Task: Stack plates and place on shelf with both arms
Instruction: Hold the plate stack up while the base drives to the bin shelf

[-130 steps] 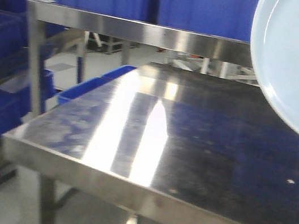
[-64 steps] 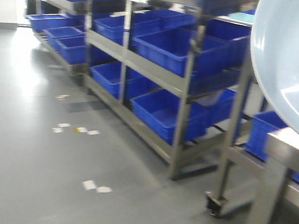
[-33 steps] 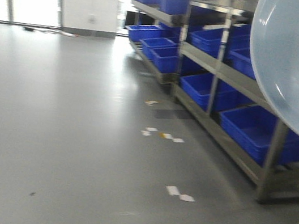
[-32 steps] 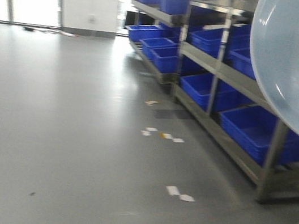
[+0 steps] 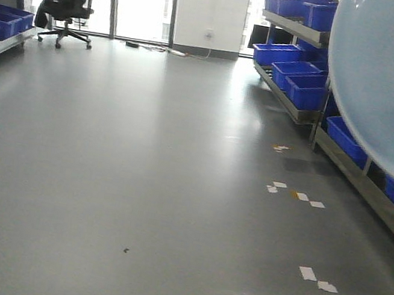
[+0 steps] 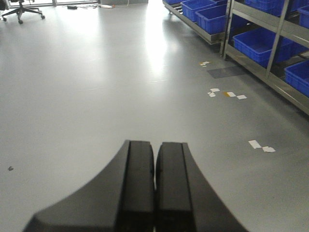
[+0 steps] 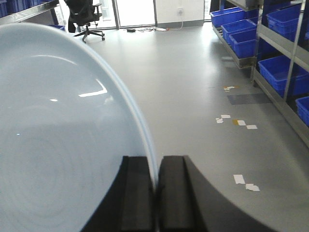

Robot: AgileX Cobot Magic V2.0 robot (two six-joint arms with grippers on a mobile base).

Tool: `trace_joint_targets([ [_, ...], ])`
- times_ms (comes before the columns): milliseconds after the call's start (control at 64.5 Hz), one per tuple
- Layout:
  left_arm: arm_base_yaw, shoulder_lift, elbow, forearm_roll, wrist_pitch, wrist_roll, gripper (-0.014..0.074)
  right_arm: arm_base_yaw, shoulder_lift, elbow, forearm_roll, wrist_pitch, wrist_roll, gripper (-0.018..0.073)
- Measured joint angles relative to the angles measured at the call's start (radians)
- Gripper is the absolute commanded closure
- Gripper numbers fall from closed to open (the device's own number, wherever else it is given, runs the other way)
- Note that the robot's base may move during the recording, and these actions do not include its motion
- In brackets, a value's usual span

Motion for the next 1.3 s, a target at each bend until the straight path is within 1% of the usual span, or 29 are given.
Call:
trace_joint_targets([
  [1303, 0.0, 0.0, 0.0, 0.0, 0.0, 0.0, 0.0514, 0.0, 0.0, 0.0, 0.0, 0.0, 0.0, 0.0507],
])
